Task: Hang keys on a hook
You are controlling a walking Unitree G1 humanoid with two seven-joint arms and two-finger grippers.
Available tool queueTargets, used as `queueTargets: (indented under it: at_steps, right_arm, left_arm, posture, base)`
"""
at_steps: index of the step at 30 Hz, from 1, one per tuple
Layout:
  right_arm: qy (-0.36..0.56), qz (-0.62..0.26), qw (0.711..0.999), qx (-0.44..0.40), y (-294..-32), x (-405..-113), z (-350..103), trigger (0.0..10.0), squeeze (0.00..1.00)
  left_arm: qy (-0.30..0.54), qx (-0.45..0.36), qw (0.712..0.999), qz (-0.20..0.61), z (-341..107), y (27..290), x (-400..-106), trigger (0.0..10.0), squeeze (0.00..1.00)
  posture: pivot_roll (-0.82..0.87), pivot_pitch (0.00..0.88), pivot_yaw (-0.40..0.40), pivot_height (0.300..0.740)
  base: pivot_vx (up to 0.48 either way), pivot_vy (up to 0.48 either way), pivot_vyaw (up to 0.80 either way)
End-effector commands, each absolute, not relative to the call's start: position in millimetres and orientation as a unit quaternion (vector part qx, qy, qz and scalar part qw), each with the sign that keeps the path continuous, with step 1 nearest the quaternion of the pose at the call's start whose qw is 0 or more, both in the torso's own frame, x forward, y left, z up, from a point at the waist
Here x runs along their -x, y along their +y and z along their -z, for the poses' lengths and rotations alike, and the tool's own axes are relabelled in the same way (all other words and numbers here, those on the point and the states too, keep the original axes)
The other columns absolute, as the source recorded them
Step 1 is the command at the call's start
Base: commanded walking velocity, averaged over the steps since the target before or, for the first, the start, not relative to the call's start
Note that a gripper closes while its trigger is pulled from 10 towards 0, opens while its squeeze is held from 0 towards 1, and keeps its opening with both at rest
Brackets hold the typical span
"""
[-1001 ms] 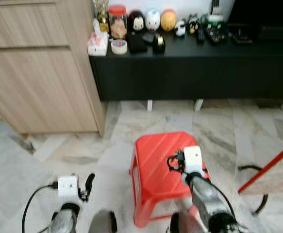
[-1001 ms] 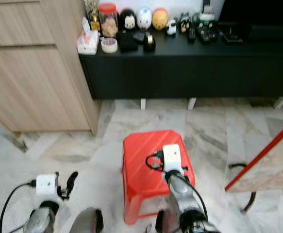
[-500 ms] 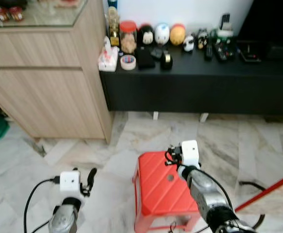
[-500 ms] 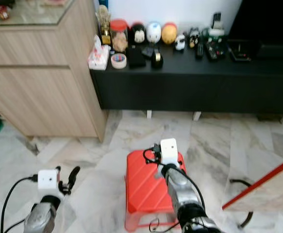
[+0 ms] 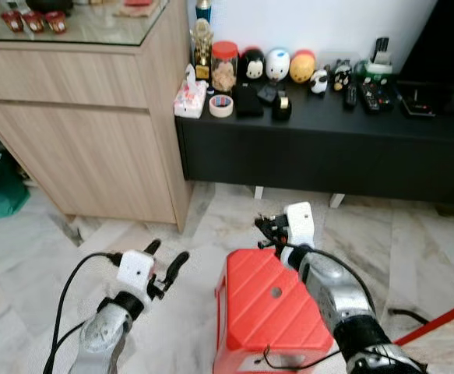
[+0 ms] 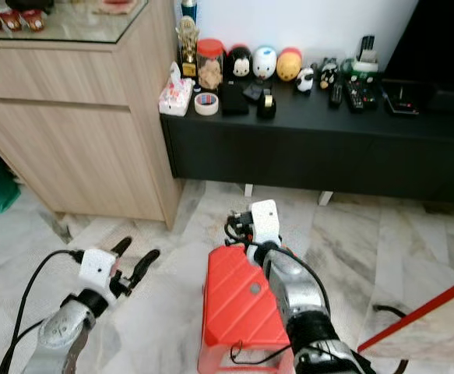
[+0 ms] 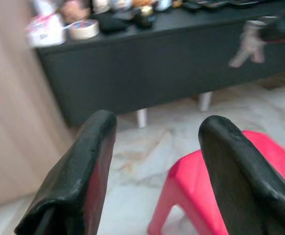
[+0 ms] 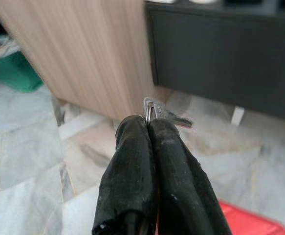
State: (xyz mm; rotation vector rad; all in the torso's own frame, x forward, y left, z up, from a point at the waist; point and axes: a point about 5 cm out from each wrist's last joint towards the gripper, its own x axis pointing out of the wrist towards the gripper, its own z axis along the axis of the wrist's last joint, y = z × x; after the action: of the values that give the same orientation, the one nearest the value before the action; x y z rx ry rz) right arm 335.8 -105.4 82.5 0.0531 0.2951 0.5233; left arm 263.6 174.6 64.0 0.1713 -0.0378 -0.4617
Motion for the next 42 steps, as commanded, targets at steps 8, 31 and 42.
queueTargets:
  at_steps: [8,31,42]
  right_arm:
    - [0.154,-0.371,0.914,-0.049,-88.2,-327.1,-106.2,10.0,0.0]
    - [0.167,-0.461,0.871,-0.007,-74.9,-306.6,-126.4,10.0,0.0]
    - [0.161,-0.496,0.853,-0.005,-72.7,-297.6,-133.2,10.0,0.0]
  left_arm:
    - [-0.005,-0.068,0.947,0.314,-67.3,146.4,-253.5,10.0,0.0]
    - [0.002,-0.041,0.93,0.364,-84.8,137.1,-263.4,10.0,0.0]
    - [0.003,-0.044,0.928,0.37,-84.5,135.9,-266.2,10.0,0.0]
  posture:
    - [0.08,0.026,-0.049,0.74]
    - [0.07,0.09,-0.056,0.74]
    - [0.07,0.095,-0.058,0.74]
  base:
    - [0.0,0.0,0.0]
    - [0.0,0.0,0.0]
    - [0.0,0.0,0.0]
